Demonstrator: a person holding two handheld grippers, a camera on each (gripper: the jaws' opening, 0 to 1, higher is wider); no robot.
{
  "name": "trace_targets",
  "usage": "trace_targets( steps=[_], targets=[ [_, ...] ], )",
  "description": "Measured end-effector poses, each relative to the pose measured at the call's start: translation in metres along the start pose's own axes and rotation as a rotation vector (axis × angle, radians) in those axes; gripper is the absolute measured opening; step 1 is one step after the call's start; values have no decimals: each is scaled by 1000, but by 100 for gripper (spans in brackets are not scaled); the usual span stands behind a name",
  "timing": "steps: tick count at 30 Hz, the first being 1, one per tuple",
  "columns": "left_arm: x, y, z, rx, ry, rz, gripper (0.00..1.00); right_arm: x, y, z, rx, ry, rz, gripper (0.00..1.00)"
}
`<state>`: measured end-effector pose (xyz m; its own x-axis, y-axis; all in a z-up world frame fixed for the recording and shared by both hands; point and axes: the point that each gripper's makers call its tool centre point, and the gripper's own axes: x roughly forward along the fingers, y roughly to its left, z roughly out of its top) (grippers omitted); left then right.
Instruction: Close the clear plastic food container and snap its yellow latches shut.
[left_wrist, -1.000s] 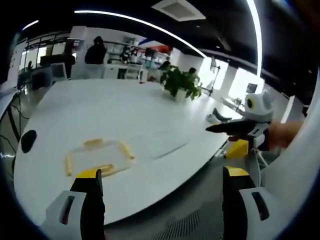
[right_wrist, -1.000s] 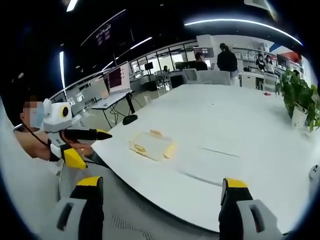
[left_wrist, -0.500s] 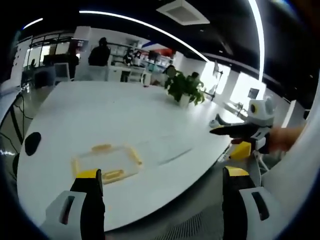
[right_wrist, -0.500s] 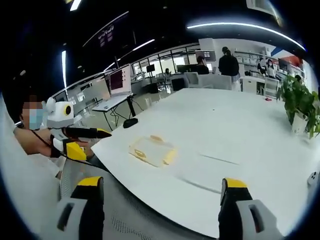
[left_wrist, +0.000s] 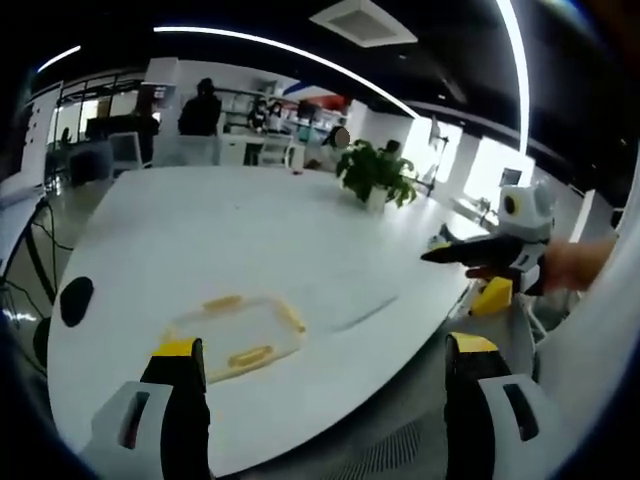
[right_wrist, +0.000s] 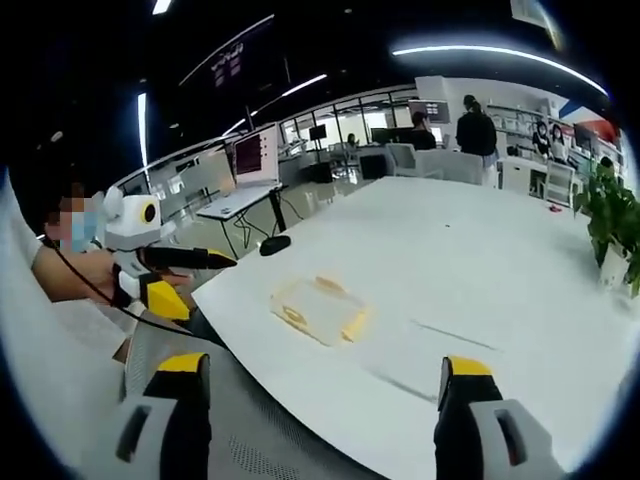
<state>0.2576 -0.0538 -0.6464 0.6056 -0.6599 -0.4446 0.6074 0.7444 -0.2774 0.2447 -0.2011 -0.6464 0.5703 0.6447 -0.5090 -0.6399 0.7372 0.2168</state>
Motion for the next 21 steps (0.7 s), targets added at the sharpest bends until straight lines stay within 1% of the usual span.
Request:
trace_targets(
  steps=[2,3,4,7,12,15,18,21],
  targets=[
    [0,3,0,5,9,-3,99,2,1,2,-10,7,1,94],
    [0,4,0,6,12,-4,99,3,0,4,-39,8,-4,93],
    [0,5,0,6,15,-7,99,4,0,5,-45,8,-4,93],
    [0,8,0,16,19,-11,99,7,0,10,-43,8,2,93],
    [0,14,2,27,26,-19,99,12,0,10,-48,34,11,93],
    [0,18,4,34,25,-24,99,15,-1,14,-59,38,11,93],
    [0,22,4,50,33,-25,99,23,-2,18,-58,42,16,93],
    [0,26,3,63,43,-23,99,29,-1,20,-84,49,22,93]
  ],
)
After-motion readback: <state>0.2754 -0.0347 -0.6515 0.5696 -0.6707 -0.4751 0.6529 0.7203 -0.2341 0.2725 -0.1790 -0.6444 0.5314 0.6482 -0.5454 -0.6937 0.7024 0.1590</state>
